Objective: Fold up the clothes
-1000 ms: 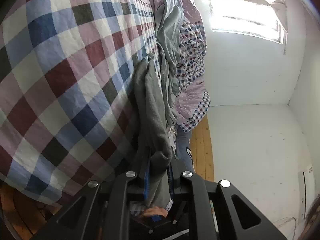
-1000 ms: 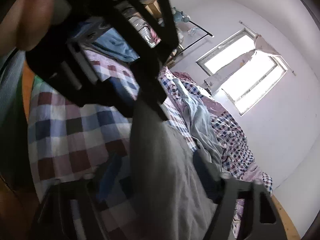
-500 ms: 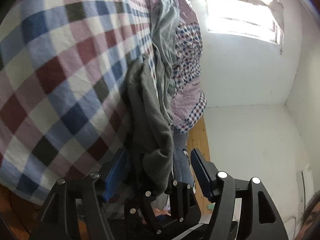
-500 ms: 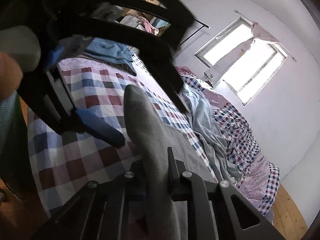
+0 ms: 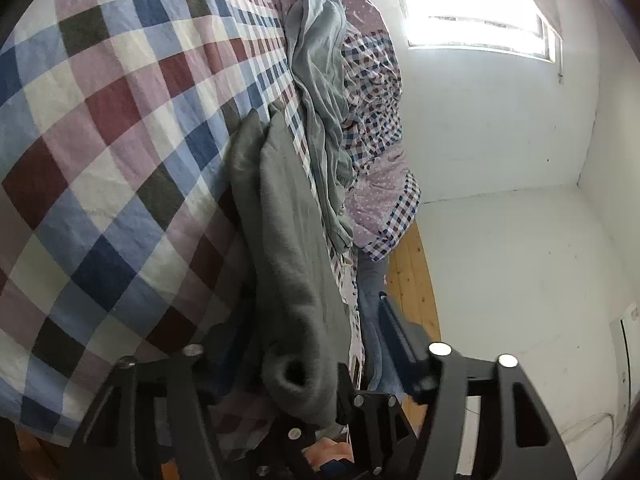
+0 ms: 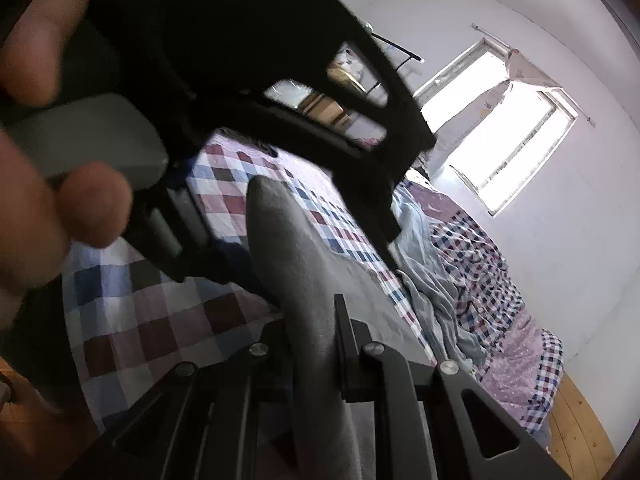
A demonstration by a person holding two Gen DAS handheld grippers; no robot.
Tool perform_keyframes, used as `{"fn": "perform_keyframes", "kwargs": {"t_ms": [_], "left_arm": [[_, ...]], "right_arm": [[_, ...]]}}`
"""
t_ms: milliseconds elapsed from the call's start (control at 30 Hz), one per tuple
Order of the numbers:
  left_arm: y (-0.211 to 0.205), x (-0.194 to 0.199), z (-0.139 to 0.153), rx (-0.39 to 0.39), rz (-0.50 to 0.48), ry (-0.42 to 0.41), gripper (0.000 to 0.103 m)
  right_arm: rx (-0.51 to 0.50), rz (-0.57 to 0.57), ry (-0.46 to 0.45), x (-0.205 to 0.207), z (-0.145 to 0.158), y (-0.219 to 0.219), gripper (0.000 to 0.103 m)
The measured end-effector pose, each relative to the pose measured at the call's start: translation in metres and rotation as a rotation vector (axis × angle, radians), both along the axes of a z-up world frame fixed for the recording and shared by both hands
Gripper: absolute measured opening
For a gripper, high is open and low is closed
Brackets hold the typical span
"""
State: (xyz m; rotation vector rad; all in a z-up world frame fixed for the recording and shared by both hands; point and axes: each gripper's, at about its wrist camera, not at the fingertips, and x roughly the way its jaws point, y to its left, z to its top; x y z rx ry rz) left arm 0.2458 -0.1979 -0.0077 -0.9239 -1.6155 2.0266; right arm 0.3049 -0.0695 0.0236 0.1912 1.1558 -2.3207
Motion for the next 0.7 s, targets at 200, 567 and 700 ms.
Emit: {"fn": "perform_keyframes", "kwargs": {"t_ms": [200, 567, 700], "left_arm": [[-0.002, -0.007, -0.005, -0.041, -0.003, -0.031, 0.022], [-0.002, -0.011, 0.007, -0.062, -0.012, -0.024, 0.013], [-0.002, -0.007, 0.015, -0.043, -0.017, 0.001, 0.012]], "right_arm": [[0.005, 0.018, 0.009, 0.003, -0.002, 0.000, 0.015], [0.029, -0.114, 0.080, -0.001, -0.004, 0.022, 0.071], [0.048, -0.228, 0.062, -0.013, -0.004, 0.045, 0.071]]}}
